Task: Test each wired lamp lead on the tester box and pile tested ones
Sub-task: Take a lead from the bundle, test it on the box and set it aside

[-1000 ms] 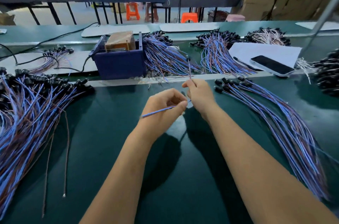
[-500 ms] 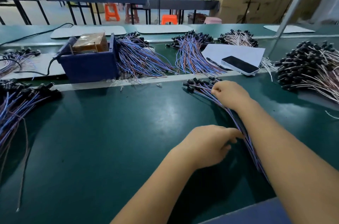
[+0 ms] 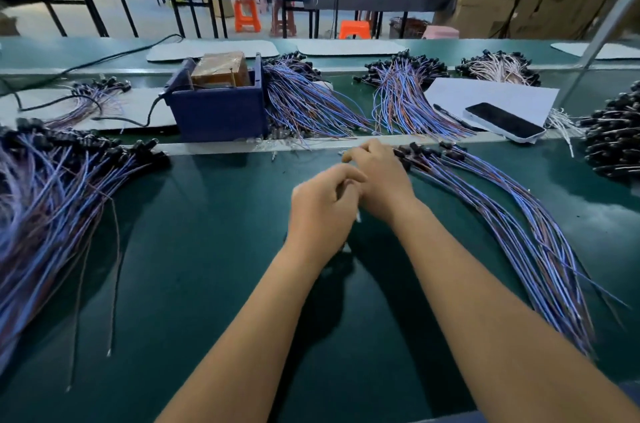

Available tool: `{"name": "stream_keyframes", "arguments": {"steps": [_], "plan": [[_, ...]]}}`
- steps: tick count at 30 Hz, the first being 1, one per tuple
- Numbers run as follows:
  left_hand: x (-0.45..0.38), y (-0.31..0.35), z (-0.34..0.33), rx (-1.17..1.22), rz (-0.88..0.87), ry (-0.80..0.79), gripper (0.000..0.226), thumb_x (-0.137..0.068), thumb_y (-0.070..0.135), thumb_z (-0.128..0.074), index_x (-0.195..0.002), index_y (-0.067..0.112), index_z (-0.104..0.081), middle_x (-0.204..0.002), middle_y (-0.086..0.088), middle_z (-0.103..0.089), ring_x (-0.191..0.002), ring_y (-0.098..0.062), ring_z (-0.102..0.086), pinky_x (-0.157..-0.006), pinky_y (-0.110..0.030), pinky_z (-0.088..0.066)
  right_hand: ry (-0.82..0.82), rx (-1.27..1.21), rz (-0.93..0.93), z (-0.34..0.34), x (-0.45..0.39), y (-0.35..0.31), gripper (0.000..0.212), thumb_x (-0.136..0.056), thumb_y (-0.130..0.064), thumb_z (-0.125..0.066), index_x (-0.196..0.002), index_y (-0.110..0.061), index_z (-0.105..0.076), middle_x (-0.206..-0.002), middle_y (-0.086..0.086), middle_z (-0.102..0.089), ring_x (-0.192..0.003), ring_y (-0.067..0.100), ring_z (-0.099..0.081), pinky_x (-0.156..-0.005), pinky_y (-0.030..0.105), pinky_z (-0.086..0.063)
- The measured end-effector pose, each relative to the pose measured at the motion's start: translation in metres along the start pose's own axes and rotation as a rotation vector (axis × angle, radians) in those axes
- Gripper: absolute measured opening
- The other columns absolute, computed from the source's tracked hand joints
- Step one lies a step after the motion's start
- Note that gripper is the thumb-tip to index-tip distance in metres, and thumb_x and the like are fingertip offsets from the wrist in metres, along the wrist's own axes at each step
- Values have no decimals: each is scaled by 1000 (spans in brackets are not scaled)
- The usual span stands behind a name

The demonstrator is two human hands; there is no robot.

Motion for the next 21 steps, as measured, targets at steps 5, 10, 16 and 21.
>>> {"name": "stream_keyframes", "arguments": {"steps": [5,10,16,21], "plan": [[-11,-34,69,-2,109,244,27,-83,11,-49,-76,30,-66,-67,17,-66,-48,0,-46,-51,-16,-35,-15,-188,94,-35,-17,-78,22,-92,-20,-51,-105,-8,-63,-115,15,-54,-110,29,-46,-88,37,-40],[-16,-62,113,-81,175,330,34,-88,3,-47,-79,30,-65,-71,10,-66,-62,-5,-57,-58,-20,-46,-125,-332,113,-66,-20,-124,9,-89,-14,-53,-90,-17,-61,-94,5,-52,-100,31,-52,-81,37,-42],[-14,-90,137,-240,315,351,26,-92,12,-47,-88,32,-63,-91,6,-68,-74,-11,-57,-72,-31,-44,-65,-433,90,-76,-18,-115,18,-93,-15,-54,-102,-14,-70,-101,-1,-59,-106,22,-53,-95,36,-41],[-20,-92,161,-708,406,522,20,-90,17,-51,-97,28,-66,-132,-1,-50,-144,-23,-17,-112,-64,1,-46,-494,114,-77,-17,-113,16,-94,-14,-54,-97,-16,-69,-94,-8,-54,-101,16,-53,-86,26,-40]]}}
Point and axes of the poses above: each hand's wrist, its own x-axis away from the middle knuckle, its own z-axis out of the back of the hand, y = z × x, the point moved 4 cm from there along -x, towards the middle knuckle
